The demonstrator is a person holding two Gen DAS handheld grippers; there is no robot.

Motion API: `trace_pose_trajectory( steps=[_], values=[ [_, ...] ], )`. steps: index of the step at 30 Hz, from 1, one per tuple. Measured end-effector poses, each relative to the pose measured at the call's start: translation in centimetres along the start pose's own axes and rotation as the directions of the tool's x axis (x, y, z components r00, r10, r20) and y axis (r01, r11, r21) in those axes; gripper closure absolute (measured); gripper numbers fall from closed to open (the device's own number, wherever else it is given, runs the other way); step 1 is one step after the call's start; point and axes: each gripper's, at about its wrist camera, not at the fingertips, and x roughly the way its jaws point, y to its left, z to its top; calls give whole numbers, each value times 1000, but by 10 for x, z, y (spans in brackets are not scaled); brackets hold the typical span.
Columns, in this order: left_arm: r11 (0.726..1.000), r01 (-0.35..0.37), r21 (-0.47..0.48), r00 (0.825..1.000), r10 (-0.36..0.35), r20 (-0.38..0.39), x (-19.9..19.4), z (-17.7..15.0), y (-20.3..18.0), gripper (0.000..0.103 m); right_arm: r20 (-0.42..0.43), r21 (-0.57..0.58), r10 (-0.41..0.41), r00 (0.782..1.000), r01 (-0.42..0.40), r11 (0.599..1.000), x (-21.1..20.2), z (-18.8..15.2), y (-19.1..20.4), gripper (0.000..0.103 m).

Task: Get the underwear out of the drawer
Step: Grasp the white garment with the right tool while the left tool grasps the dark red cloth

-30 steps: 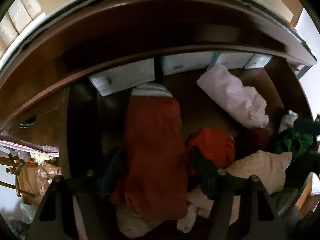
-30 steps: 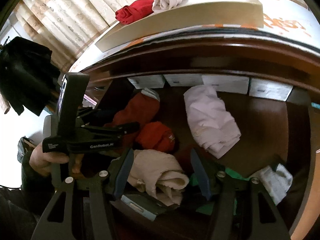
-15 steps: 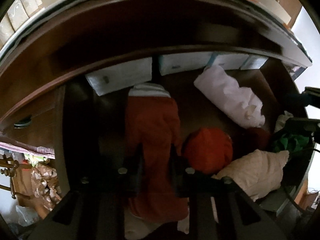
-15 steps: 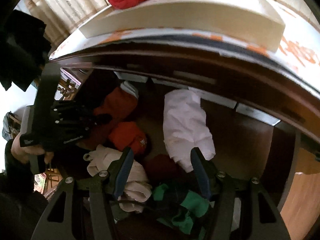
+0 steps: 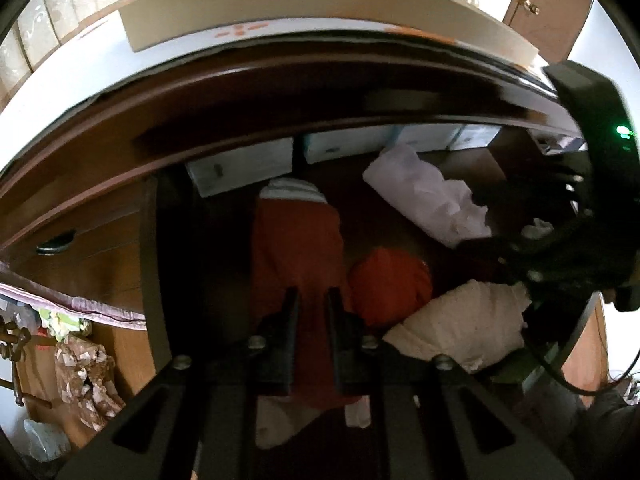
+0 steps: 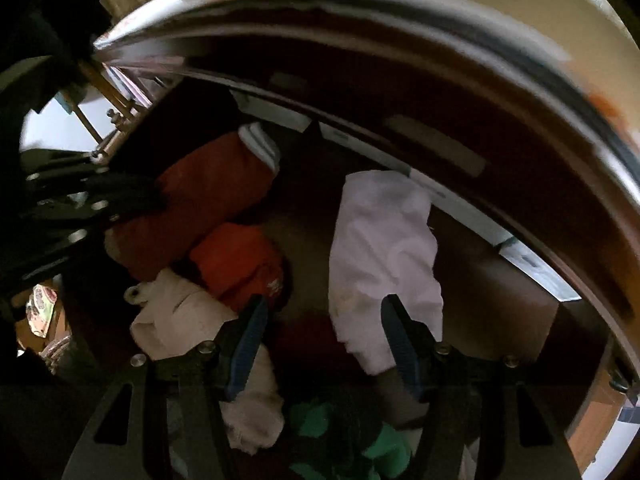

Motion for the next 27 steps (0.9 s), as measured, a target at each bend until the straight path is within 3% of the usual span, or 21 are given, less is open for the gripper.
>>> trace_pose_trajectory(
  steps=[4, 6, 10, 11, 12, 15, 16, 23, 27],
  values=[
    [1000, -19, -15, 999, 19, -26, 9, 9, 4, 90, -52, -9, -63, 997, 63, 998, 22, 6, -3, 42],
    [999, 10, -35, 998, -12, -54, 17, 14, 4, 86, -70, -19, -96, 993, 95, 995, 31, 7, -4, 42],
    [999, 4, -31, 997, -6, -80, 27, 18, 1, 81, -50, -77, -146, 988, 142, 987, 39, 0, -2, 42],
    [1000, 4, -29, 996, -7, -84, 28, 18, 0, 78, -51, -83, -140, 989, 136, 987, 40, -2, -1, 43],
    [1000, 3, -24, 995, -5, -95, 31, 18, -1, 72, -65, -77, -115, 991, 110, 991, 44, -5, -2, 54],
    [1000, -2, -31, 992, -2, -129, 38, 18, -1, 53, -66, -64, -93, 994, 89, 994, 49, -10, -6, 66],
    [999, 6, -34, 990, -10, -139, 40, 19, -2, 52, -69, -65, -83, 994, 79, 995, 49, -10, -8, 71],
    [999, -31, 15, 986, 33, -164, 52, 17, -13, 41, -115, 5, 103, 988, -104, 995, 45, -30, -21, 77],
    [1000, -17, -1, 986, 17, -164, 54, 17, -12, 41, -139, 5, 116, 984, -116, 993, 49, -41, -27, 77]
  ],
)
